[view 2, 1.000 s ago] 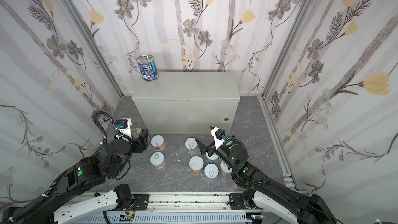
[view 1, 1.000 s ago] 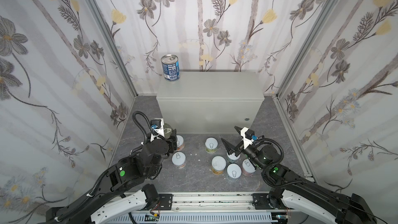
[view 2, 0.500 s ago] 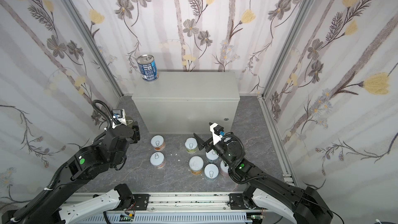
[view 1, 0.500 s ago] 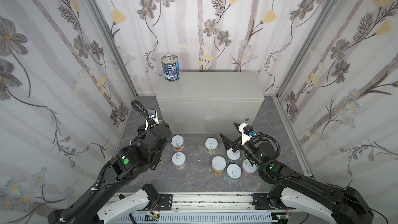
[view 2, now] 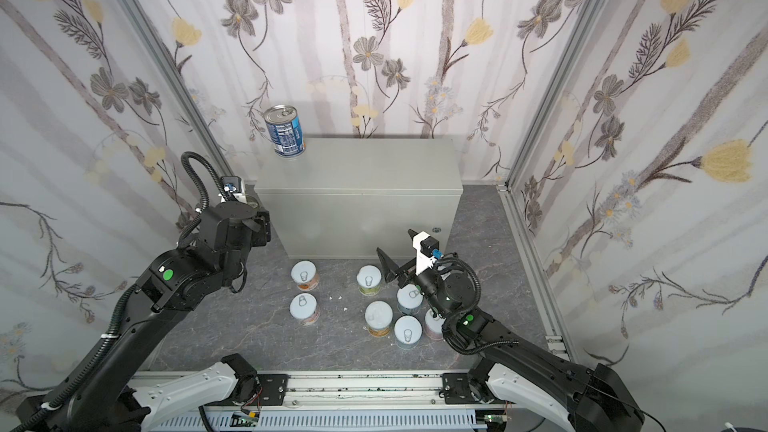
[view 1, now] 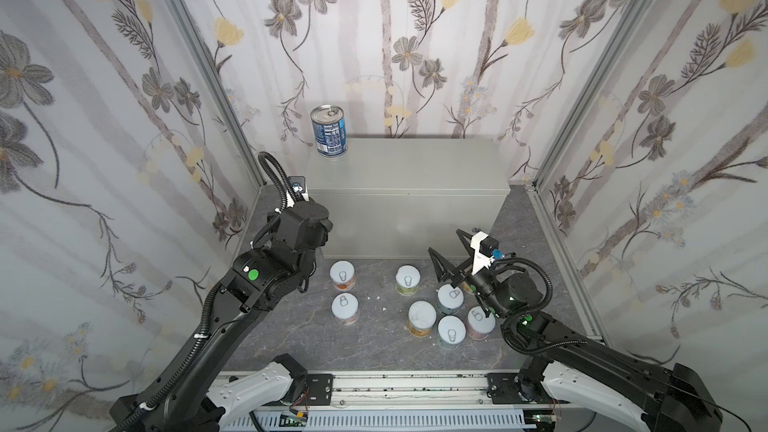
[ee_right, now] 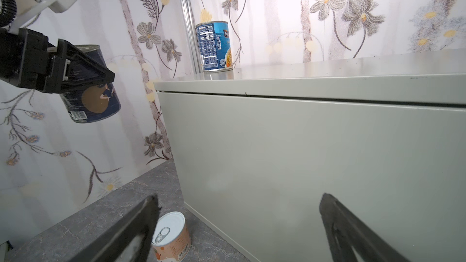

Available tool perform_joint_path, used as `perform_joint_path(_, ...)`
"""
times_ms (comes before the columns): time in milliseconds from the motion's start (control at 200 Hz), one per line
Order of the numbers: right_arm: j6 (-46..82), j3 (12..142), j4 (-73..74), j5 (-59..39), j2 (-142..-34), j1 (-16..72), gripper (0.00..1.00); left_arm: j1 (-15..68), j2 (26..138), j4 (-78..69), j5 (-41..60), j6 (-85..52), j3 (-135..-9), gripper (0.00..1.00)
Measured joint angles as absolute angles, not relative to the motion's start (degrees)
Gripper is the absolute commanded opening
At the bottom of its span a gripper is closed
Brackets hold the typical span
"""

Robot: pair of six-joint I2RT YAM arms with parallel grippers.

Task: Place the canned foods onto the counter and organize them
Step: 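Lift the dark blue gold-lidded can with the left gripper up over the cabinet top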

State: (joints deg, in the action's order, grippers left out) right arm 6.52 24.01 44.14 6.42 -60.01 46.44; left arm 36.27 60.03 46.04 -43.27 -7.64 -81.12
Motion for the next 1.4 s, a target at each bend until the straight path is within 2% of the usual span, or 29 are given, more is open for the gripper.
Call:
perform_joint_path(440,6.9,24.4,45.2,8.0,-58.9,46.4,1.00,35.2,71.1,48.6,-38.0,-4.7,-98.4,0.00)
perform_joint_path(919,6.8,23.7,45.7,10.5,-57.3,46.4,1.00,32.5,89.2,54.8,-33.8,2.9,-126.8,0.00)
perform_joint_path(1399,6.8,22.1,46.0,12.0,-55.5,46.4,1.00,20.1,93.1,55.0,-13.5,-0.1,-127.6,0.00)
